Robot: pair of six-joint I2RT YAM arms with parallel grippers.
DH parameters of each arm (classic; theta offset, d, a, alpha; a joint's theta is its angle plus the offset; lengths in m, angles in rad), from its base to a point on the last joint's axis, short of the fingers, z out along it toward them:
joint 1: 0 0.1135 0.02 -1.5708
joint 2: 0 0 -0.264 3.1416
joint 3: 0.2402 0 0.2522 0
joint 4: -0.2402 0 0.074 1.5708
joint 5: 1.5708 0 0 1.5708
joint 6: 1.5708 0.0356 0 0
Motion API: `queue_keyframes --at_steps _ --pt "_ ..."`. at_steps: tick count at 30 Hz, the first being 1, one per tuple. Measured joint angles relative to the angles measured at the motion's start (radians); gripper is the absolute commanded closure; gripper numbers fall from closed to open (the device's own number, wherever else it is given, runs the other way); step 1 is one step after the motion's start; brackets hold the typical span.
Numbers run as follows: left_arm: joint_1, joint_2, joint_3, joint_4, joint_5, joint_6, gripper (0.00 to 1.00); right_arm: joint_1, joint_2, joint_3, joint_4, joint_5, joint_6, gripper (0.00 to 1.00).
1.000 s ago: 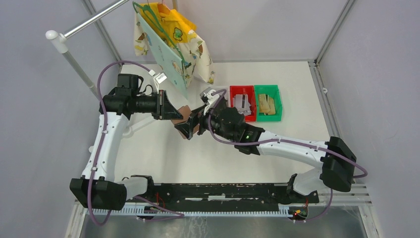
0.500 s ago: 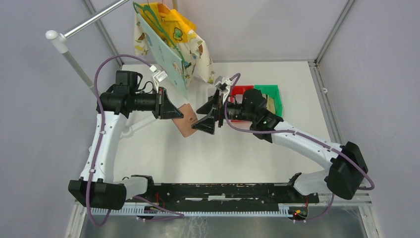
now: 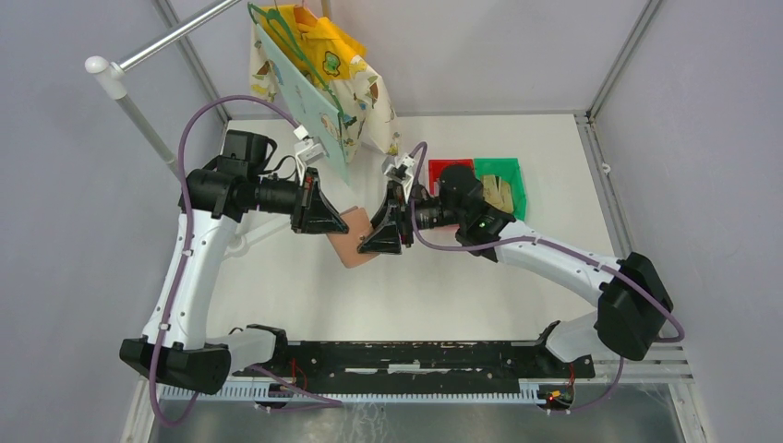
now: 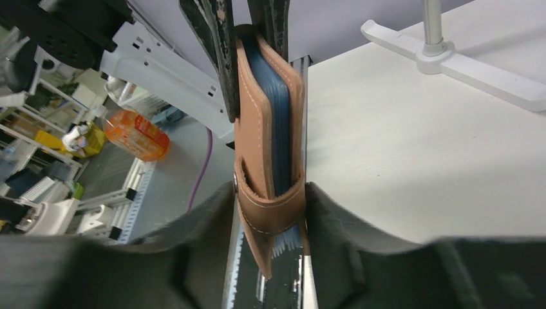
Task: Take the credit cards out of the card holder
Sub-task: Open the card holder.
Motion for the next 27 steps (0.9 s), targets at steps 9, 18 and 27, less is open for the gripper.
queue_keyframes --at_steps 9,18,27 --pt "-0.014 -0.004 0.013 0.002 -0.005 0.019 0.06 0.001 -0.063 -0.057 0.031 0.008 0.010 0.93" --pt "-0.006 -0.071 -0.056 0.149 -0.024 -0.113 0.01 0.000 -0.146 -0.123 0.186 0.100 0.096 1.00" --pt "-0.006 -0.169 -0.139 0.336 0.028 -0.349 0.33 0.002 -0.101 -0.157 0.409 0.198 0.269 1.00"
